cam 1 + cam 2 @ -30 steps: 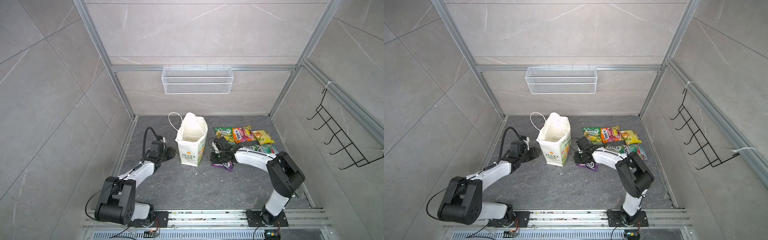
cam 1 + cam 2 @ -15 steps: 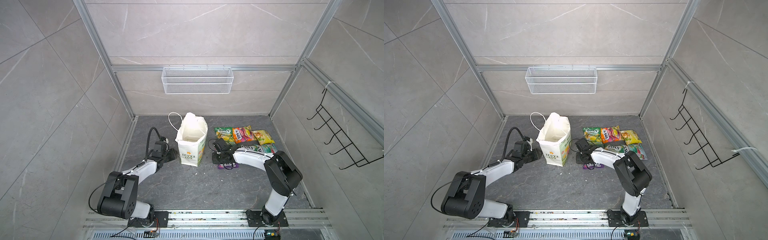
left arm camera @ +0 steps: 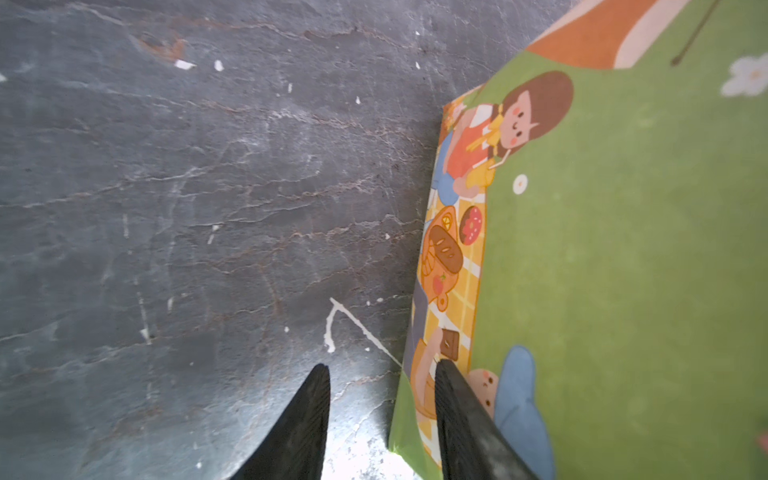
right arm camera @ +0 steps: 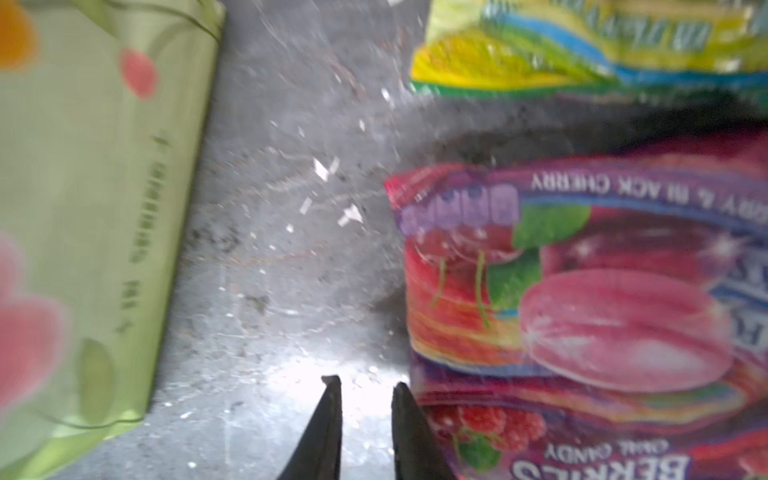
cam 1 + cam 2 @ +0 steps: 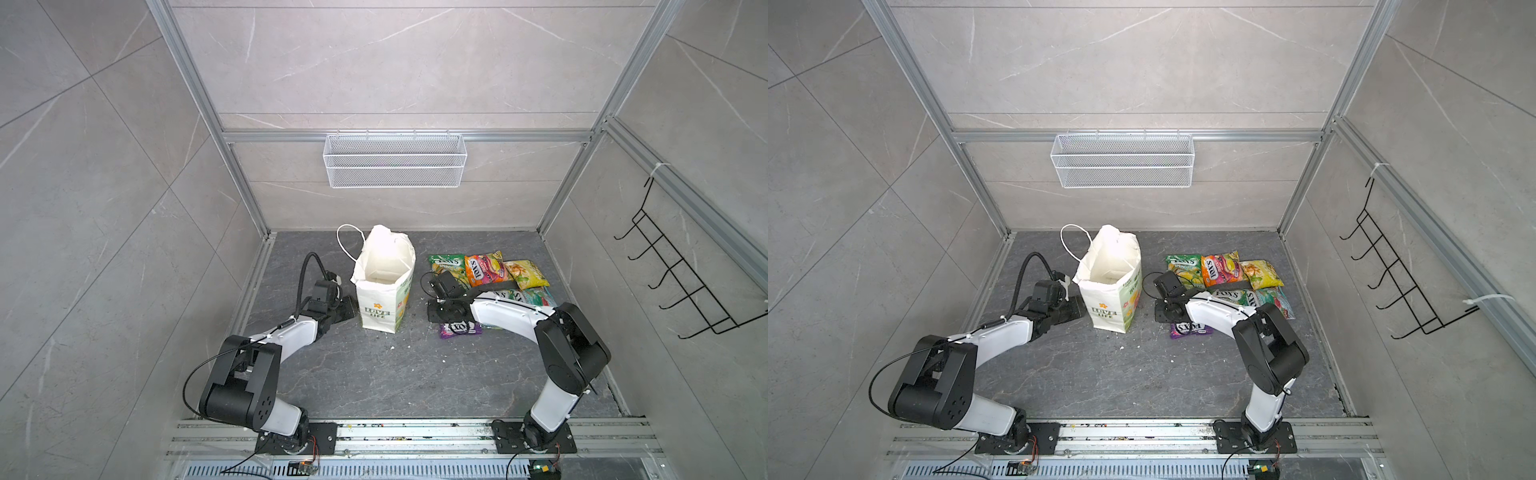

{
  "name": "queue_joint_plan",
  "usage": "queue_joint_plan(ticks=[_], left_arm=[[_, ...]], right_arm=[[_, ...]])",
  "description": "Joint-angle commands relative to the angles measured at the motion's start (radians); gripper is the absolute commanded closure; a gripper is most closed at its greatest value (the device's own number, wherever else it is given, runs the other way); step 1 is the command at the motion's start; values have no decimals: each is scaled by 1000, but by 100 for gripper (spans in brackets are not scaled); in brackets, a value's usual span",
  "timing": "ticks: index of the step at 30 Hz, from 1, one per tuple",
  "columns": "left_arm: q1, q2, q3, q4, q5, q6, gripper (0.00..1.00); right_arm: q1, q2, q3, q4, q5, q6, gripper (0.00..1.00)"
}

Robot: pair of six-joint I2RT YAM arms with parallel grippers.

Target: Take the snacks out of the paper bag

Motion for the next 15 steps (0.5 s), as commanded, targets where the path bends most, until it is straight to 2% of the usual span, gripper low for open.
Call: queue_joint_plan(ticks=[1, 5, 11, 15], left_arm=[[-25, 12, 21, 43, -11, -27, 56], [-70, 12, -17, 87, -21, -94, 57], [-123, 24, -50, 107, -57, -150, 58], [-123, -28, -50, 59, -117, -125, 58]], right_arm=[[-9, -66, 30, 17, -10, -27, 72], [-20, -184, -3, 89, 63, -47, 64], [-64, -332, -52, 205, 157, -83, 59], [-92, -378, -57, 226, 203, -106, 56]])
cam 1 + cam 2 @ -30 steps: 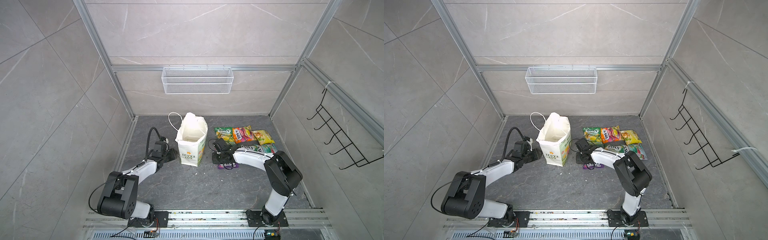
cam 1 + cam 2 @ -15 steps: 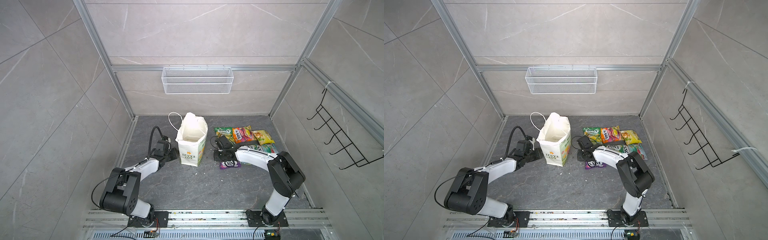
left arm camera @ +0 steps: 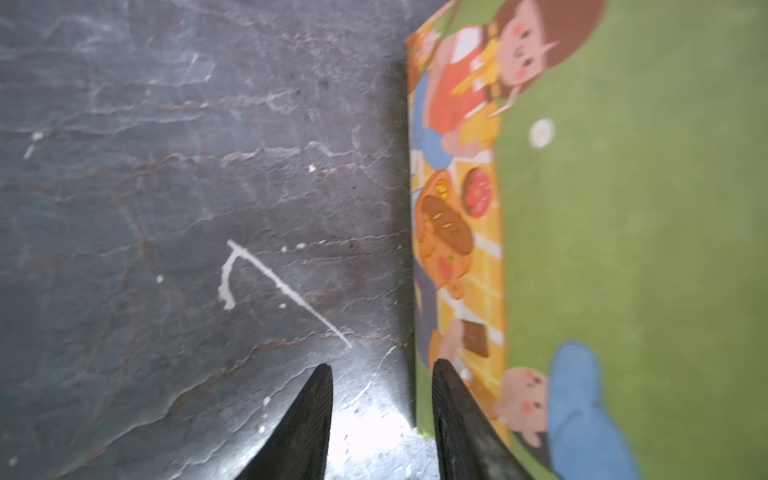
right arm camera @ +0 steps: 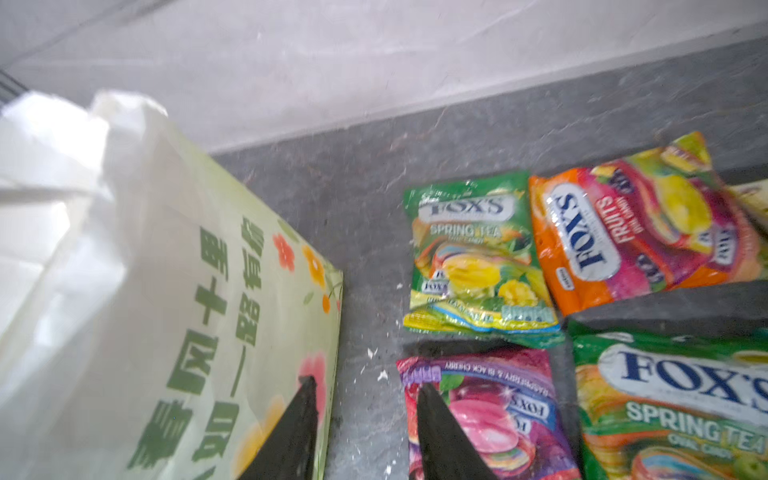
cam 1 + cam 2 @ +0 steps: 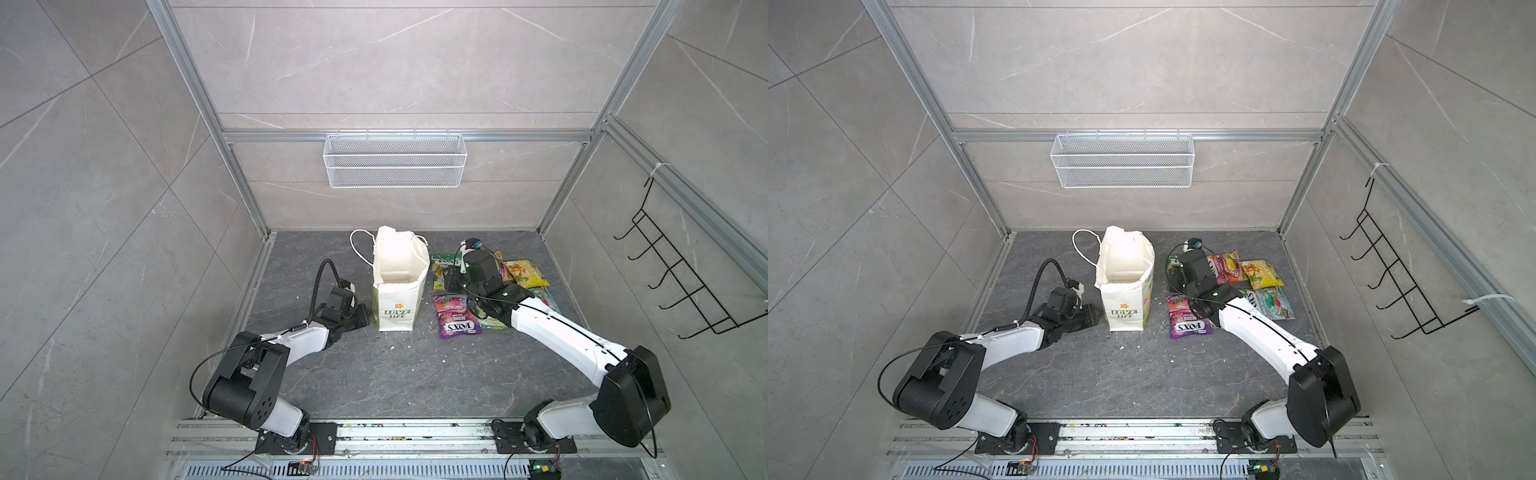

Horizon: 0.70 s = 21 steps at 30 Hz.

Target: Take the snacks out of the paper bag

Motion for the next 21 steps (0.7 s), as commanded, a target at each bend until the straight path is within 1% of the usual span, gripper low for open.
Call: queue_joint_plan(ticks=[1, 2, 4, 7, 8, 10, 11, 12, 13, 14, 15, 16, 17, 18, 21], left_arm=[[3, -72, 9, -24, -98, 15, 57], [3, -108, 14, -48, -129, 38, 57], [3, -200, 11, -79, -224, 96, 54], [3, -366, -28, -76, -375, 186, 49], [3, -428, -56, -52, -422, 225, 47], [3, -546, -115, 9, -485, 309, 41], [3, -603, -147, 43, -526, 347, 37], [4, -651, -180, 81, -561, 389, 32], [5, -682, -212, 120, -572, 431, 28], [5, -711, -239, 157, -628, 467, 22], [4, -722, -266, 186, -674, 485, 13], [4, -720, -283, 205, -715, 497, 9], [7, -711, -298, 222, -744, 511, 8], [8, -693, -306, 233, -750, 526, 8], [10, -617, -307, 243, -791, 535, 7]], right_arm=[[-17, -43, -45, 52, 77, -36, 53], [-22, -65, -64, 68, 95, -43, 51], [-25, -125, -121, 106, 169, -85, 45], [-27, -219, -230, 190, 291, -173, 30], [-29, -252, -264, 219, 313, -205, 27], [-35, -311, -310, 247, 324, -268, 25], [-35, -336, -331, 246, 332, -292, 25], [-35, -356, -354, 243, 343, -303, 24], [-35, -374, -374, 238, 358, -309, 24], [-34, -393, -399, 231, 378, -309, 23], [-35, -410, -421, 216, 396, -310, 23], [-35, -424, -444, 212, 406, -317, 23], [-35, -441, -477, 215, 421, -321, 23], [-35, -459, -513, 226, 436, -325, 22], [-36, -482, -611, 303, 496, -345, 21]])
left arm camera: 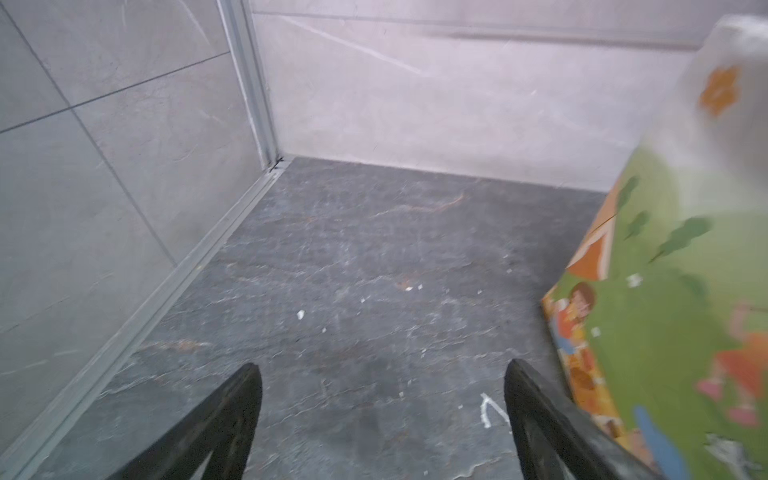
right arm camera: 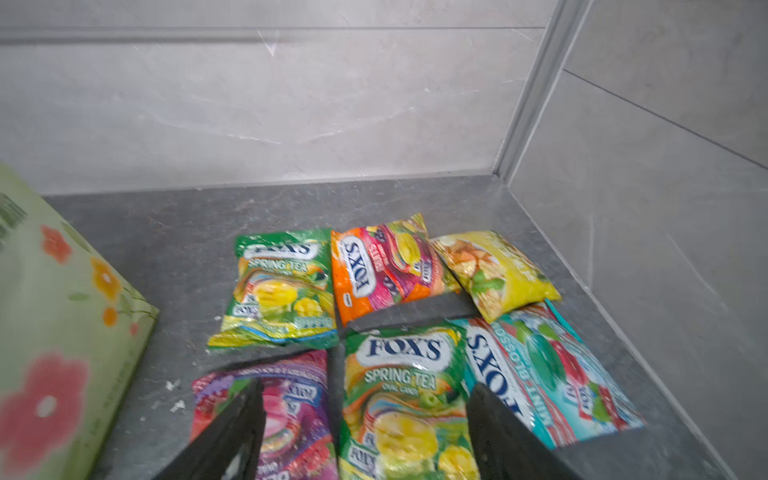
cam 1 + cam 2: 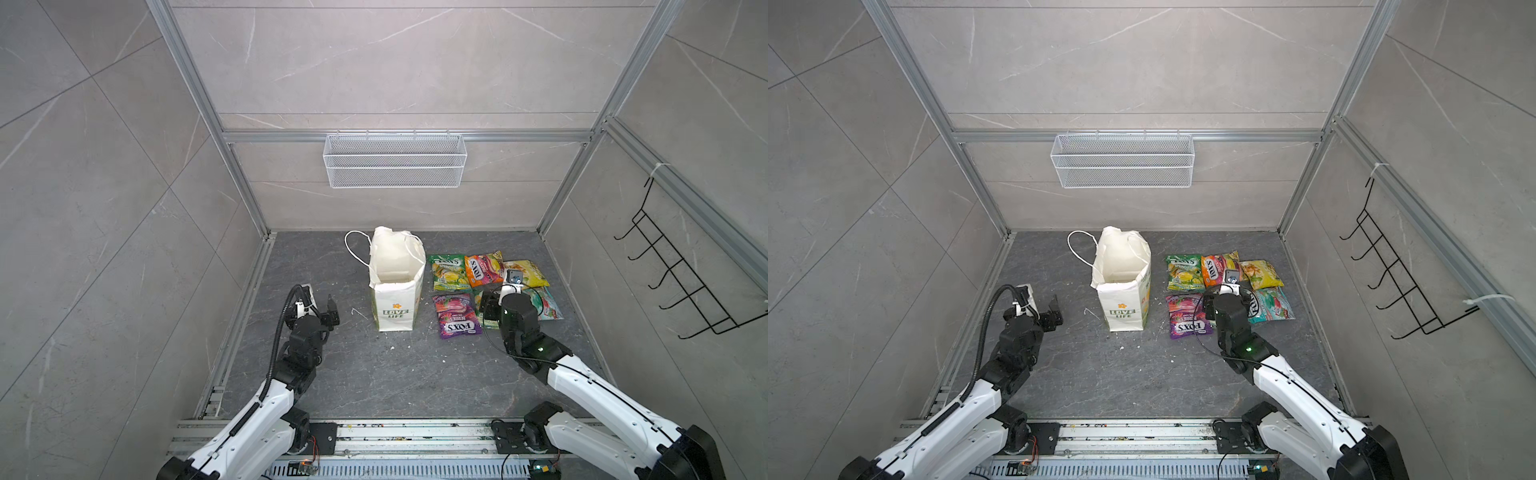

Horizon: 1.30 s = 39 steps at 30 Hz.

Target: Take the snacks out of the paper bag

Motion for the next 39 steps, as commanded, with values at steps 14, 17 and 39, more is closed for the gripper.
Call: queue_joint_plan(ticks=[14, 17, 39], left_arm=[[249, 378, -34, 407, 78, 121, 2], [285, 460, -35, 495, 134, 161, 2], [385, 657, -32, 659, 457, 203, 1]], right_arm=[[-50, 185, -175, 391, 137, -121, 15], [-91, 243, -194, 490, 96, -159, 14], [-293, 389, -278, 829, -262, -163, 14]])
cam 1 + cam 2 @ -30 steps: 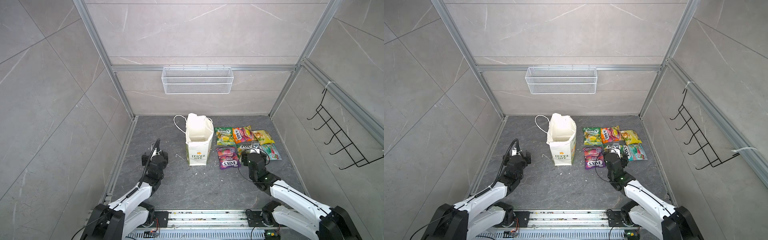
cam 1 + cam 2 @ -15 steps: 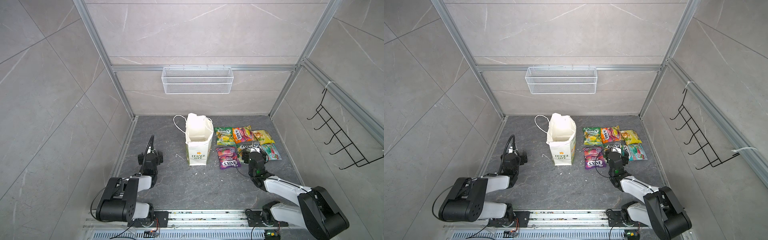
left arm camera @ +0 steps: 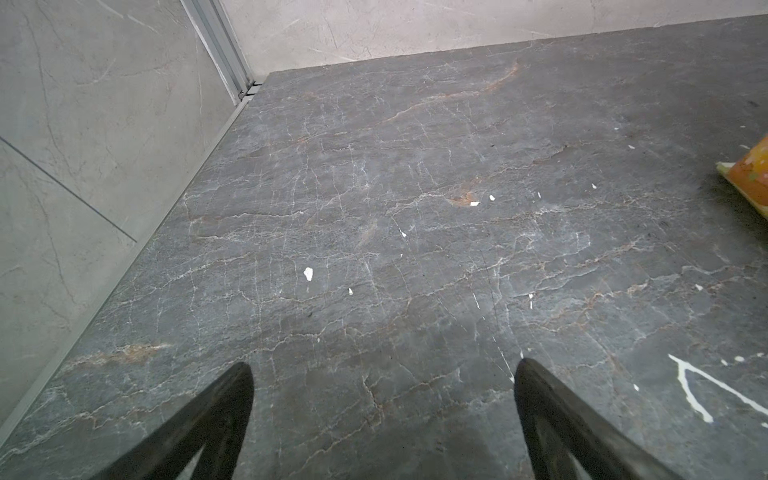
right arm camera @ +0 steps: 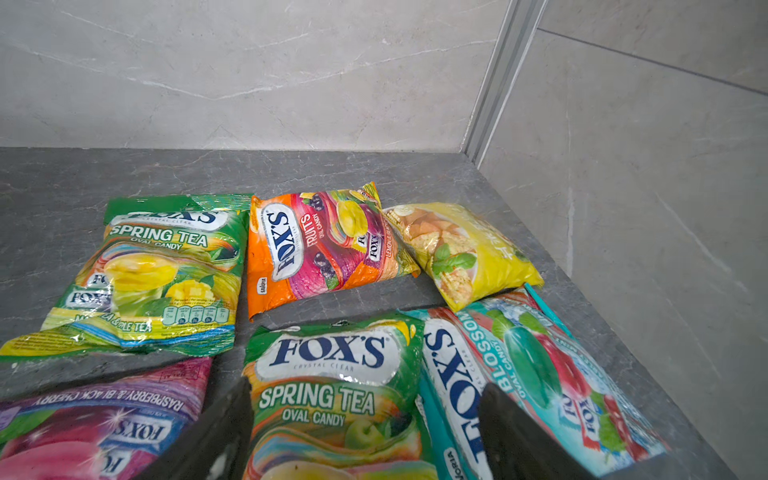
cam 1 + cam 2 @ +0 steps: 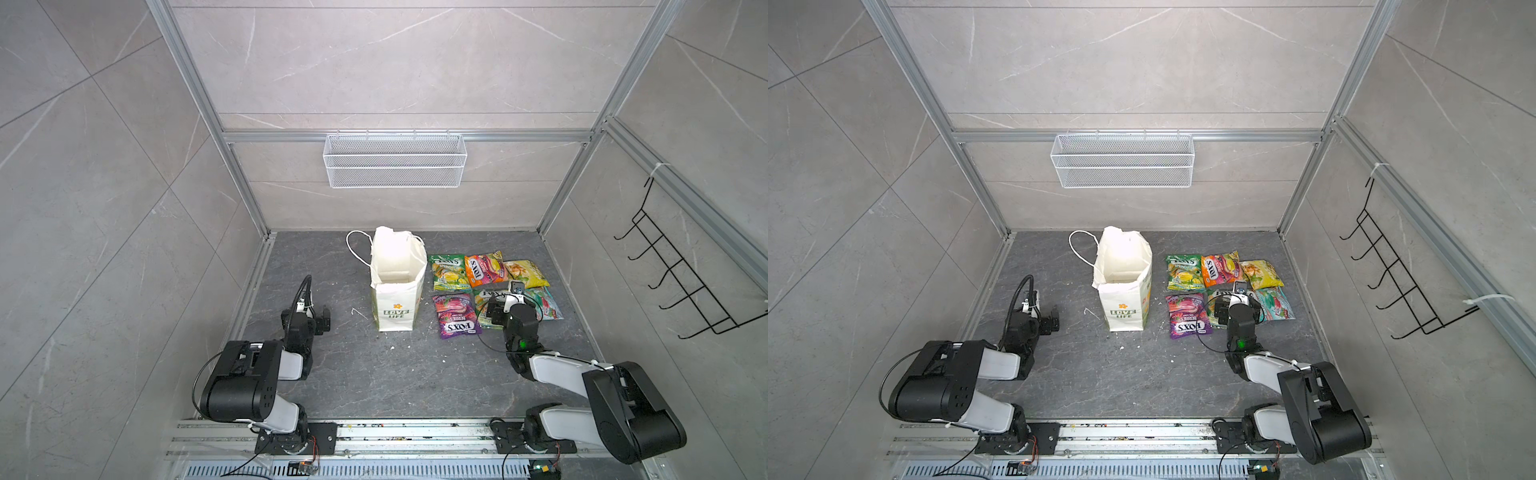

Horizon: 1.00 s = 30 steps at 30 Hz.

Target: Take the snacks out of the paper bag

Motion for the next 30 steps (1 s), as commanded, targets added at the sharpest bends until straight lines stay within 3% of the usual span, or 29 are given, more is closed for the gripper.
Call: queue_joint_plan(ticks=[1, 3, 9, 13, 17, 30], left_arm=[[41, -3, 88, -58, 47, -37, 1], [95, -5, 138, -158, 88, -86, 0], [100, -6, 133, -149, 93, -89, 0], [102, -5, 132, -146, 92, -90, 0], [103, -5, 132, -148, 93, -90, 0], [103, -5, 135, -150, 98, -90, 0]], right_arm=[[-11, 13, -27, 96, -65, 3, 14], [-23, 61, -15, 119, -76, 9, 14], [-37, 208, 44, 154, -134, -3, 13], [-77, 201, 76, 78, -183, 25, 10], [-80, 200, 76, 74, -186, 23, 1], [-82, 202, 85, 61, -193, 23, 1]])
